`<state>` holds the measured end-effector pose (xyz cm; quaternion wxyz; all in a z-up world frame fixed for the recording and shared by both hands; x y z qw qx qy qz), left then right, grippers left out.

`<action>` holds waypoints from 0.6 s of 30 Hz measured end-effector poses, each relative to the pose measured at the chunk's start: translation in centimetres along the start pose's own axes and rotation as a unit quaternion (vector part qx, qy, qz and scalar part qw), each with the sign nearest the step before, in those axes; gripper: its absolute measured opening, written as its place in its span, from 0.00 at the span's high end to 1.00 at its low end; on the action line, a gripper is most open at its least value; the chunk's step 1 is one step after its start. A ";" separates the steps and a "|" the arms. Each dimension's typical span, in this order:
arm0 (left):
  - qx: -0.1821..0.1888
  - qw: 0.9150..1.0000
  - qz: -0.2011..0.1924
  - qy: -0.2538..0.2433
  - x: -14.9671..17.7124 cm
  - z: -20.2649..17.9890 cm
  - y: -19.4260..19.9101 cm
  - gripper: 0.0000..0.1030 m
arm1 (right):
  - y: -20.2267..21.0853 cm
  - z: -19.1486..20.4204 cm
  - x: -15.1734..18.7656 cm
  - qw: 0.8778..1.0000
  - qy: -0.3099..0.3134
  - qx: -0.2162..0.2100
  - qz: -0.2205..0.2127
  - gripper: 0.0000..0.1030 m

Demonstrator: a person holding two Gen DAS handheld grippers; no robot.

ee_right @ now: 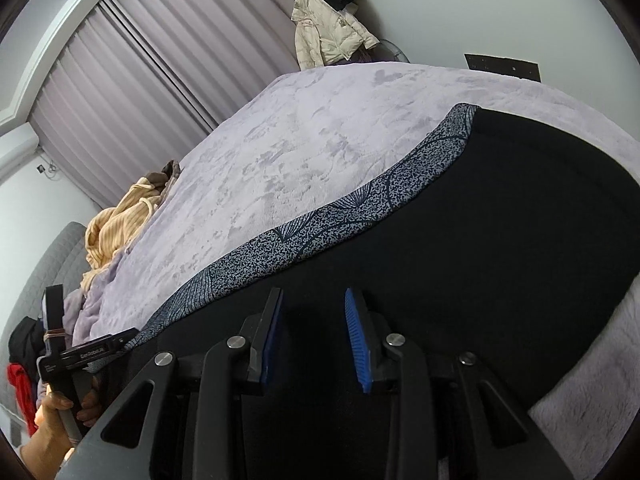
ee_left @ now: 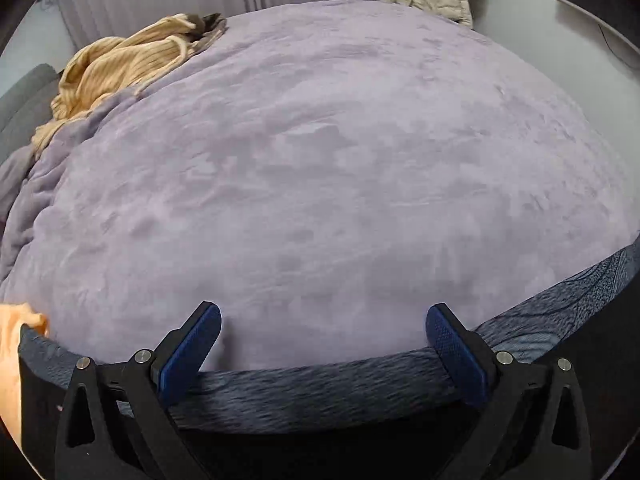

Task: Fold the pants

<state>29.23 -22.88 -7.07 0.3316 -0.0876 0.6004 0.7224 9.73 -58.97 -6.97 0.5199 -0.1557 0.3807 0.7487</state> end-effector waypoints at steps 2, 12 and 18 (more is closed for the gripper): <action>0.001 1.000 -0.006 0.018 0.8 3.8 0.9 0.00 | 0.0 0.1 0.1 1.000 0.001 0.000 -0.002 0.67; -0.077 0.992 0.015 0.099 9.1 21.4 -2.3 0.00 | 0.0 -0.2 0.1 1.000 0.006 0.008 0.000 0.67; -0.092 0.989 0.011 0.112 11.9 24.9 -1.8 0.00 | -0.2 0.1 0.2 0.999 0.017 0.027 0.004 0.67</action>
Point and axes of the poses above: each gripper's, at about its wrist camera, not at the fingertips, and y roughly against the way its jaws point, z to its left, x to its underside, the point moved 5 cm from there along -y, roughly the way its jaws point, and after that the axes turned 15 degrees about -x, right-handed, at the moved point
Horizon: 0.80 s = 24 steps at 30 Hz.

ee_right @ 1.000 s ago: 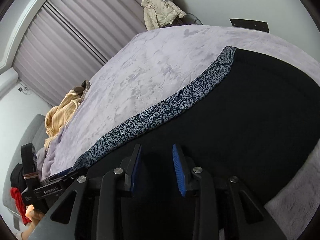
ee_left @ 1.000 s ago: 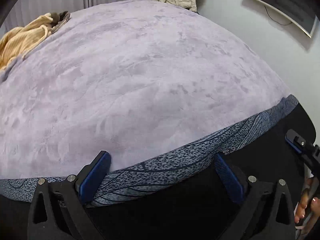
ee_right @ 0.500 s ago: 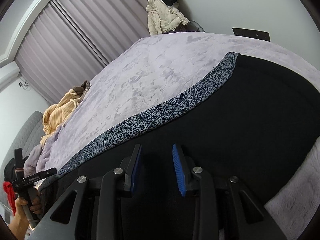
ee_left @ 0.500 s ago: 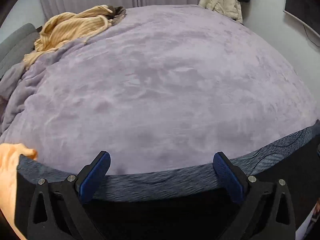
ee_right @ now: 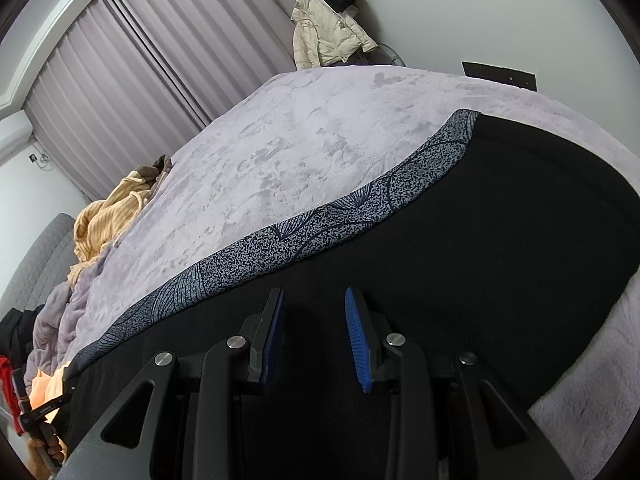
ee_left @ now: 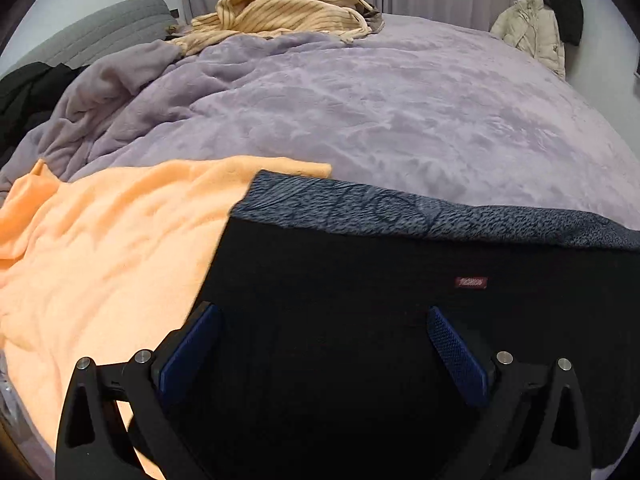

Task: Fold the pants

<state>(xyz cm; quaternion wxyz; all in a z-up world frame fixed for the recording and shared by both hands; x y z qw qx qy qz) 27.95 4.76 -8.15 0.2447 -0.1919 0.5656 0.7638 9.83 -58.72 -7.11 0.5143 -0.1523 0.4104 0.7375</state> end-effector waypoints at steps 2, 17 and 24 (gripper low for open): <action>-0.014 1.000 0.002 0.003 0.4 1.6 0.2 0.00 | -0.1 0.0 0.0 1.000 0.004 0.006 0.001 0.67; 0.148 0.987 0.008 -0.054 2.4 4.3 1.7 0.00 | 1.2 9.4 2.1 0.997 -0.002 -0.003 0.075 0.46; 0.168 0.981 0.019 -0.097 5.2 5.0 2.0 0.10 | 0.1 18.2 8.3 0.984 0.022 -0.102 0.143 0.44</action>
Point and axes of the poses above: each gripper's, at about its wrist camera, not at the fingertips, and y roughly against the way its jaws point, z to its left, x to its underside, the point moved 5 cm from there along -y, roughly the way its jaws point, and after that the axes turned 15 degrees about -x, right-handed, at the moved point
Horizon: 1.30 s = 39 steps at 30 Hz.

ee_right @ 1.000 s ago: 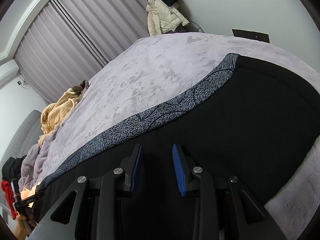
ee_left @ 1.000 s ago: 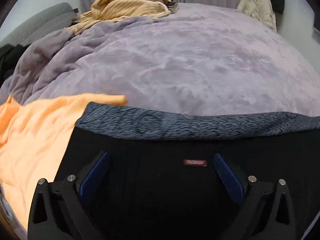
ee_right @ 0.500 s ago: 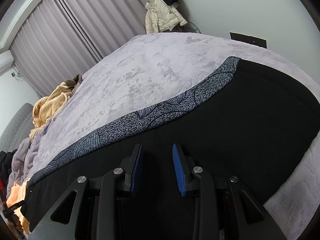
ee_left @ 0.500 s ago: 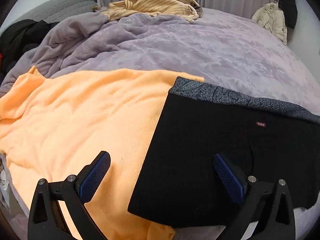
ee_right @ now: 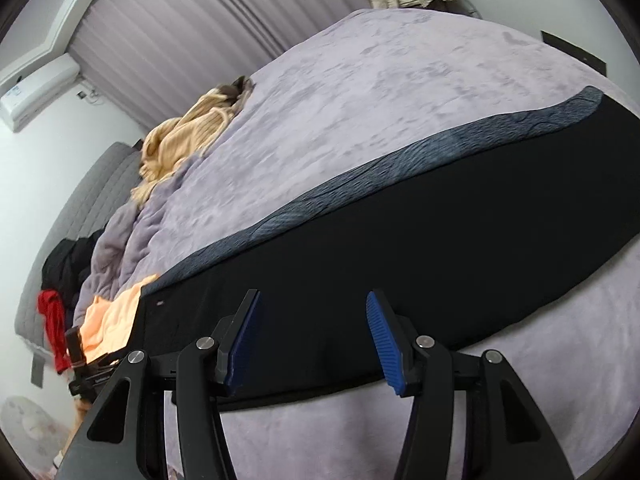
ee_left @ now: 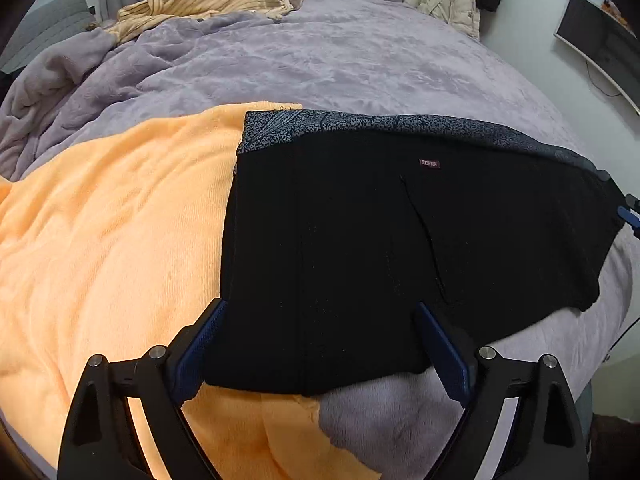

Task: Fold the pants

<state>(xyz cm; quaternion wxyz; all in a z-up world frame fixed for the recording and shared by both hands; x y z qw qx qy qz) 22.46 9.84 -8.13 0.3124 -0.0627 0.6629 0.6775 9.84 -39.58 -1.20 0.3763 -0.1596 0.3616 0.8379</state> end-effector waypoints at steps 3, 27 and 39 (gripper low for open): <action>-0.019 1.000 -0.009 -0.012 0.6 0.1 0.4 0.10 | -1.9 2.0 1.8 0.999 0.014 -0.017 0.036 0.44; -0.028 0.998 -0.056 -0.031 -2.1 -15.9 -0.1 0.02 | -9.7 2.7 8.4 0.968 -0.146 -0.180 0.099 0.44; -0.040 0.996 -0.072 -0.039 -0.8 -15.2 0.8 0.01 | -9.9 1.4 9.4 0.979 -0.122 -0.114 0.120 0.92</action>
Point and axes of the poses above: each gripper's, at about its wrist camera, not at the fingertips, and y roughly against the way its jaws point, z to its left, x to its underside, the point moved 5 cm from there along -y, roughly the way its jaws point, and after that the axes turned 15 degrees about -x, right-handed, at the moved point
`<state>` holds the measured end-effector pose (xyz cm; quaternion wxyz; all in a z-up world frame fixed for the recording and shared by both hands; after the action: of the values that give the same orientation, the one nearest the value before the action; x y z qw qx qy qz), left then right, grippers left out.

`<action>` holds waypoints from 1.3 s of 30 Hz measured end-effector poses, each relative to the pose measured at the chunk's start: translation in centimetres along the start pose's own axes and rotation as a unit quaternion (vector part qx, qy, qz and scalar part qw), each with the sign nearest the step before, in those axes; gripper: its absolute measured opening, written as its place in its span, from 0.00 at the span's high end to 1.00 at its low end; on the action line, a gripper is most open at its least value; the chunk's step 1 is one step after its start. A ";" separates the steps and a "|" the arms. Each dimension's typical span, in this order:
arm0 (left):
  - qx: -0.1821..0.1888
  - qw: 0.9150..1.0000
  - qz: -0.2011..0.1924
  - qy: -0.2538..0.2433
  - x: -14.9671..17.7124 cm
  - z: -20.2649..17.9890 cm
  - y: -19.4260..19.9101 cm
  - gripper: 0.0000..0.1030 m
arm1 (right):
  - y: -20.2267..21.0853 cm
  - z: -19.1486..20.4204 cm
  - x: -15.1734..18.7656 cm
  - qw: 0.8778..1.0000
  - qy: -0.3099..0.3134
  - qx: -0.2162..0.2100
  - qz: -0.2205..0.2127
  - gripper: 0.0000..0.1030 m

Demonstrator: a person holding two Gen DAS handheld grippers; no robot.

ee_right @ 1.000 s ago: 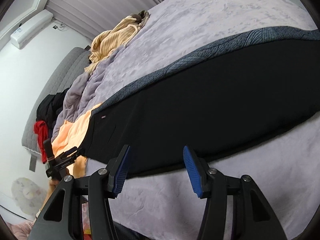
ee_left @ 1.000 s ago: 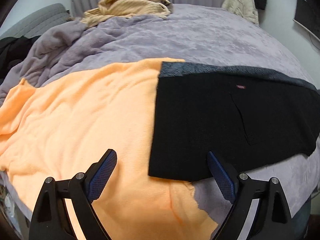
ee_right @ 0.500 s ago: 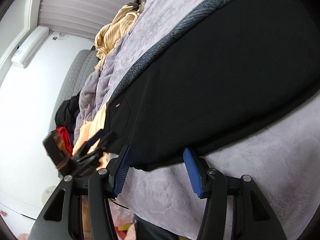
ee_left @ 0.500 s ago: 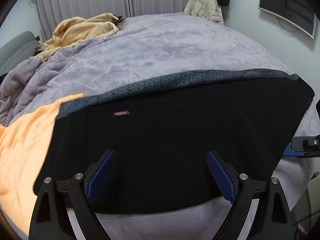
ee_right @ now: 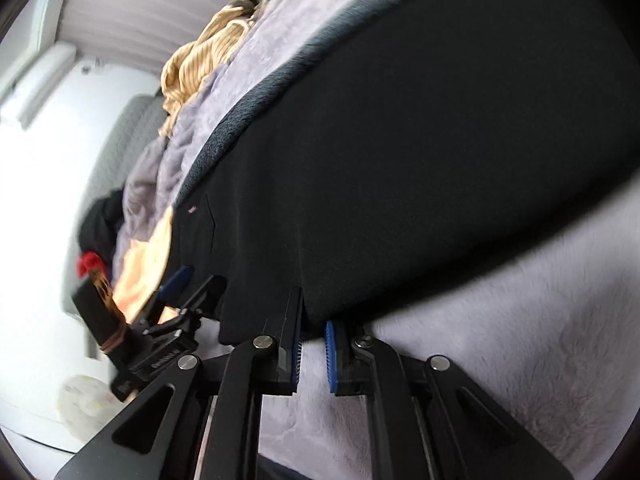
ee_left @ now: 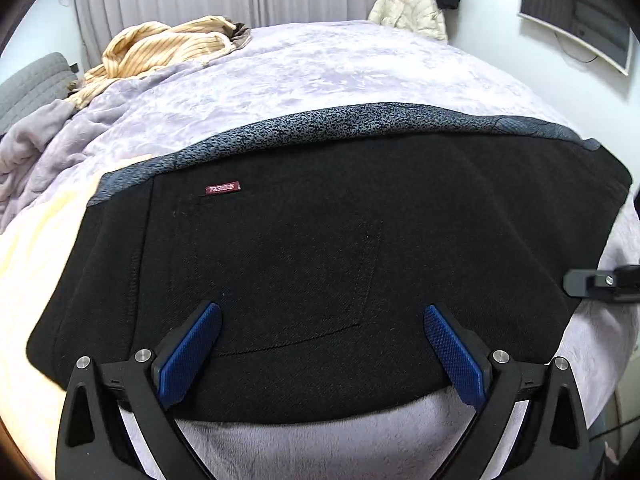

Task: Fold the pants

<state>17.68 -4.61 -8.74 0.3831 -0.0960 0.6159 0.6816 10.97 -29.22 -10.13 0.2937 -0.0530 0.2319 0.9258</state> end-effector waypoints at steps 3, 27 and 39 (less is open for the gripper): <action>0.023 1.000 0.006 0.008 -0.4 0.2 1.5 0.01 | 2.2 0.4 0.8 1.000 0.011 -0.005 0.004 0.86; 0.024 0.997 -0.068 0.000 -0.3 -7.9 3.1 0.01 | 7.0 0.8 0.7 0.965 0.176 0.177 -0.082 0.50; 0.011 0.997 -0.080 0.003 -0.5 -8.4 2.5 0.01 | 10.6 -2.4 2.4 0.983 0.113 0.022 -0.140 0.50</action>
<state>13.58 -12.32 -8.42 0.4356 -0.1430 0.6147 0.6418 2.89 -36.72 -8.57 0.3929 -0.1830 0.2741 0.8585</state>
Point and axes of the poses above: each gripper's, at about its wrist camera, not at the fingertips, and y roughly against the way its jaws point, z to its left, x to its underside, the point moved 5 cm from there along -y, roughly the way its jaws point, and after that the axes turned 15 degrees about -x, right-handed, at the moved point
